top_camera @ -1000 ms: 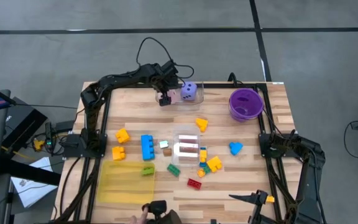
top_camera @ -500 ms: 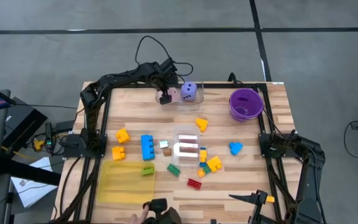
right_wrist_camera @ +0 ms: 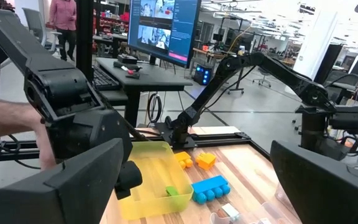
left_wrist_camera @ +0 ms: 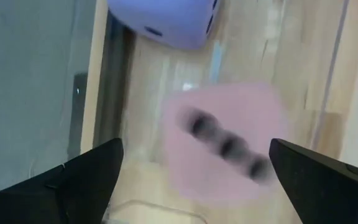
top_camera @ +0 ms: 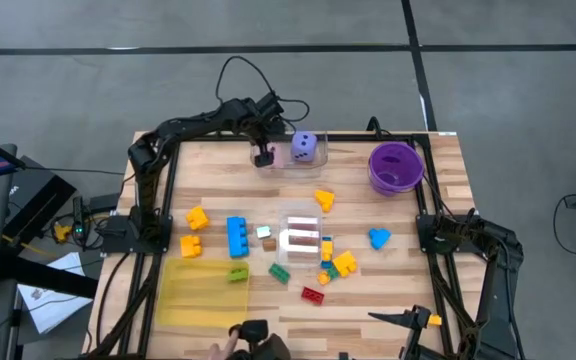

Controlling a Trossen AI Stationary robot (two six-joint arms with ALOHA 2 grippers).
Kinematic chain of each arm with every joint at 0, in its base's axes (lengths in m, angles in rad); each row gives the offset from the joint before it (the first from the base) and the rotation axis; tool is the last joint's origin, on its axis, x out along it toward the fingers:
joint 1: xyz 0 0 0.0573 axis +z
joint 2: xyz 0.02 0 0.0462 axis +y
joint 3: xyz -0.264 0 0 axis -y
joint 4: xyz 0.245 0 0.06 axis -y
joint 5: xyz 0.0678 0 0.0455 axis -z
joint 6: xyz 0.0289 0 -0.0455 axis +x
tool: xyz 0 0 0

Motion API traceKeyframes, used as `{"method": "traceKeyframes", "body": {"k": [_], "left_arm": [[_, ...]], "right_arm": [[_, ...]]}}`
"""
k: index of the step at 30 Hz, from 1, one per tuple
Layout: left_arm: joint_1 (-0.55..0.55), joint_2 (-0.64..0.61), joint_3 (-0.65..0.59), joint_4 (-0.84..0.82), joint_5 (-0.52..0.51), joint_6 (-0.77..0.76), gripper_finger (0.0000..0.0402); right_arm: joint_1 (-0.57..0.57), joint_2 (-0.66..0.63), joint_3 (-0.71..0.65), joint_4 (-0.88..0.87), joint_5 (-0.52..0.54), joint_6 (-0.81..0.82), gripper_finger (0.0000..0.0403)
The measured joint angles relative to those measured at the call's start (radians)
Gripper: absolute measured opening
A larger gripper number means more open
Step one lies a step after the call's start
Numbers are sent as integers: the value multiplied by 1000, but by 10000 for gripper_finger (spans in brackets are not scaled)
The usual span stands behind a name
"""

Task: Pick & Place Toys
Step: Put the pink die into the top transparent bin, then put the brown game piece into the yellow bin

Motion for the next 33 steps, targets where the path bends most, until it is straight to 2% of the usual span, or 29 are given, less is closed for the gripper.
{"method": "traceKeyframes", "body": {"k": [3,10,16,19,23,28,30,33], "left_arm": [[0,-1,2,49,36,-36,400],[-5,-19,1,44,26,-16,400],[-4,-125,0,46,39,-20,400],[-16,-207,0,52,116,-61,400],[-50,-331,-34,70,304,-143,400],[-132,-506,-164,128,522,-199,400],[-189,-577,-242,183,566,-208,400],[-301,-671,-367,312,570,-227,400]], "right_arm": [[0,0,0,1,0,0,400],[0,0,0,0,0,0,400],[0,0,0,1,0,0,400],[0,0,0,2,0,0,400],[0,0,0,3,0,0,400],[0,0,0,4,-9,7,400],[0,0,0,4,-11,7,400],[0,0,0,3,-10,7,400]]}}
